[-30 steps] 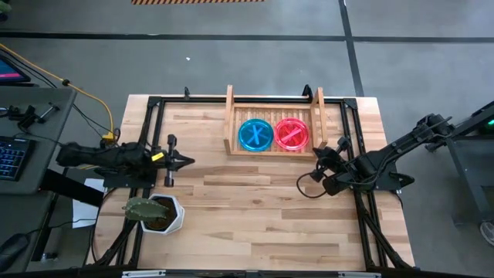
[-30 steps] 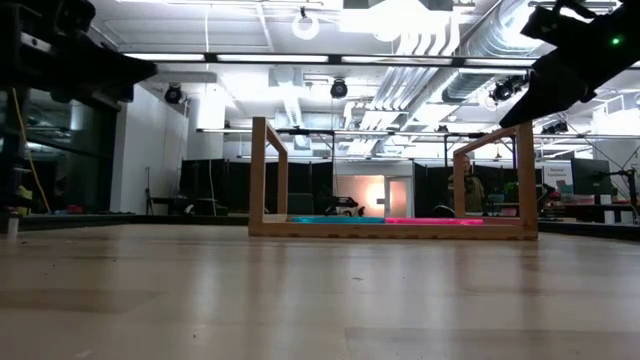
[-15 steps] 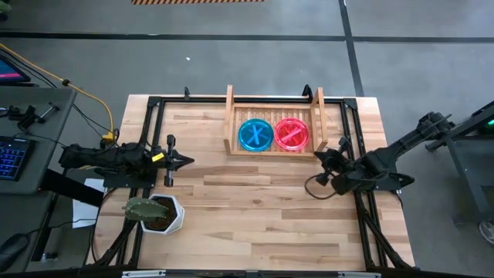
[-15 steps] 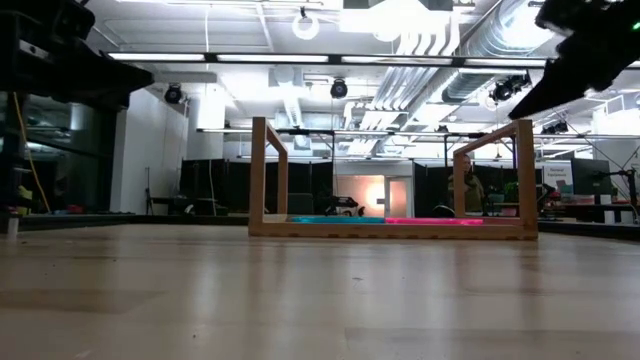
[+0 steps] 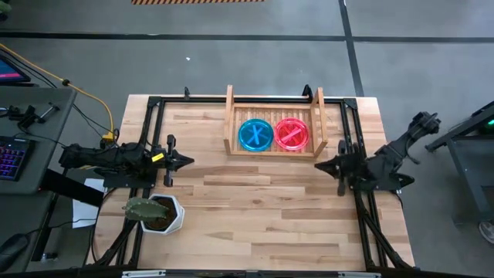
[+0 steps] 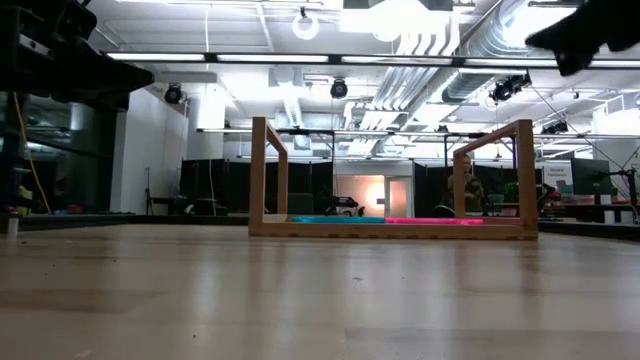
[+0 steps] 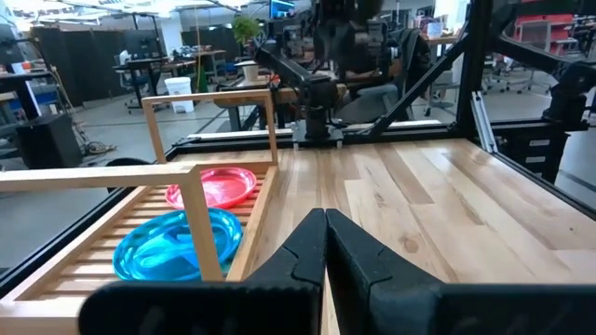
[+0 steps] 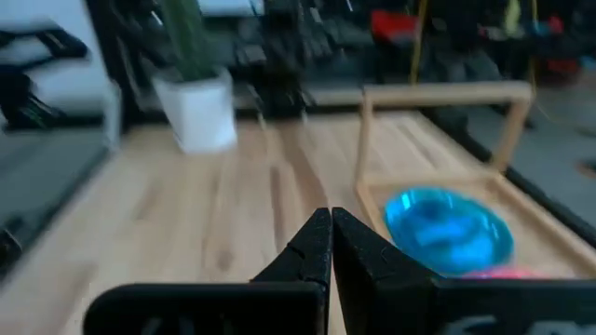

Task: Place and stack plates onto a shelf
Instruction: Return to Home Position

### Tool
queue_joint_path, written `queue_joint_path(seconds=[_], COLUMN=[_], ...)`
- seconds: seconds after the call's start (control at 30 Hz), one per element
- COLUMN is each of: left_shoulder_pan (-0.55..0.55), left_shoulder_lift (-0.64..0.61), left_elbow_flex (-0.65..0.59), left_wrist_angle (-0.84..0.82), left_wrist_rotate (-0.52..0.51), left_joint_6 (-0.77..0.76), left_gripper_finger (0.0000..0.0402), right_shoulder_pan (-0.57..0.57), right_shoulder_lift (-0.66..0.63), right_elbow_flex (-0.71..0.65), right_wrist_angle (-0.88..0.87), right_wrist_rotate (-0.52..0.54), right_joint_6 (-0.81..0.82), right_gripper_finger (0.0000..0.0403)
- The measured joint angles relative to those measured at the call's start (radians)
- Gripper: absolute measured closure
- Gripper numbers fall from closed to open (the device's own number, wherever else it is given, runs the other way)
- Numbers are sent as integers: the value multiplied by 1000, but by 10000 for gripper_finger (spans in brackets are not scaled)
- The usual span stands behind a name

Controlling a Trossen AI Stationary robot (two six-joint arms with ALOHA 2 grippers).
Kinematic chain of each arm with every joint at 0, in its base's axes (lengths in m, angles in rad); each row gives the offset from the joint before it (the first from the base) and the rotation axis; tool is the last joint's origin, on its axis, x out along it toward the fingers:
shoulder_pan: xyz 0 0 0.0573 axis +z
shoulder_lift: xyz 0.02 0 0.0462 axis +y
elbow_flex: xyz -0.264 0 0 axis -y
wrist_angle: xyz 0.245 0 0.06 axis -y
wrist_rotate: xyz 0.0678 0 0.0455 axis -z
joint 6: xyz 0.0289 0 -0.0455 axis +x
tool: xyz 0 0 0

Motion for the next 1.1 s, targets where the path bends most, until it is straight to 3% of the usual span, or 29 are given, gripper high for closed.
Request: queue_joint_path(seconds=[0.13,0.27,0.47,0.73,1.1], left_shoulder_pan=[0,0,0,0,0], left_shoulder_lift=[0,0,0,0,0], left_elbow_flex=[0,0,0,0,0], left_wrist_angle=[0,0,0,0,0], left_wrist_rotate=[0,0,0,0,0], left_joint_6=[0,0,0,-1,-1], left_gripper_finger=[402,402,402,402,402], right_shoulder_pan=[-91,-206,-361,-435,-432], right_shoulder_lift=[-55,-52,-44,-116,-373], right_elbow_flex=[0,-14,-157,-172,-212], right_wrist_angle=[93,135,325,220,79], right_wrist_rotate=[-121,-300,-502,-532,-535], right_joint_6=[-151,-187,-227,-216,-165], right_gripper_finger=[403,403,403,403,403])
